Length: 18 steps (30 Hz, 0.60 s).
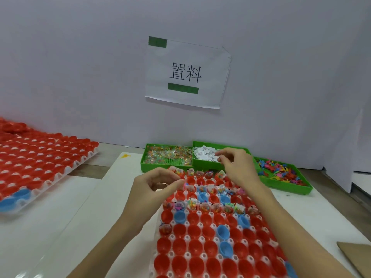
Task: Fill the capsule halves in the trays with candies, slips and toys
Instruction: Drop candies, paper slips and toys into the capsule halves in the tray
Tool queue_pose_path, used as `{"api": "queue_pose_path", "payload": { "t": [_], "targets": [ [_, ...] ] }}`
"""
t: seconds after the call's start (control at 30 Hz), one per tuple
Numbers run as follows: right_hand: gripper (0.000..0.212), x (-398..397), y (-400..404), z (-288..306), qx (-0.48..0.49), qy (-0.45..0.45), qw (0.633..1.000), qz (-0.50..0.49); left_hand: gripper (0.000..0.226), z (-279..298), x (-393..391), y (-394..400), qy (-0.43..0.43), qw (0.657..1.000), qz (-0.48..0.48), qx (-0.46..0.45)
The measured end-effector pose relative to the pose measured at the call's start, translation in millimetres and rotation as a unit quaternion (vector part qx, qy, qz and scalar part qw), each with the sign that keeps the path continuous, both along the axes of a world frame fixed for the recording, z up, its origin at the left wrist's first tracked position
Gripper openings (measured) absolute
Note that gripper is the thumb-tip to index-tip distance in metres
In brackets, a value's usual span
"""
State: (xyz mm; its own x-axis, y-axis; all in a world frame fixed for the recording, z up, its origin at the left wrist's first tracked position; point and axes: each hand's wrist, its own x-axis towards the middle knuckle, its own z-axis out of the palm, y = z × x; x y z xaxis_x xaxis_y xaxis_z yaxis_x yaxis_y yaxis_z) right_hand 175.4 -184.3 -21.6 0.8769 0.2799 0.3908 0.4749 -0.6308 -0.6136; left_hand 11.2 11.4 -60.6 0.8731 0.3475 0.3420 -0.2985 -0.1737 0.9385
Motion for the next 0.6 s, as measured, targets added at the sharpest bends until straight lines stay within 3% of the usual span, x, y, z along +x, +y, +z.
{"api": "queue_pose_path", "payload": {
  "t": [0.37, 0.5, 0.6],
  "targets": [
    [0.038, 95, 65, -17, -0.159, 0.115, 0.979, -0.052, 0.011, -9, 2, -2, -0.027, 0.999, -0.017, -0.003],
    [0.021, 107, 65, -22, -0.135, 0.150, 0.978, -0.057, 0.010, -8, 3, -2, -0.033, 0.999, -0.019, -0.009],
    [0.009, 107, 57, -24, -0.097, 0.126, 0.986, -0.050, 0.010, -9, 3, -3, -0.035, 0.999, -0.019, -0.015]
  ]
}}
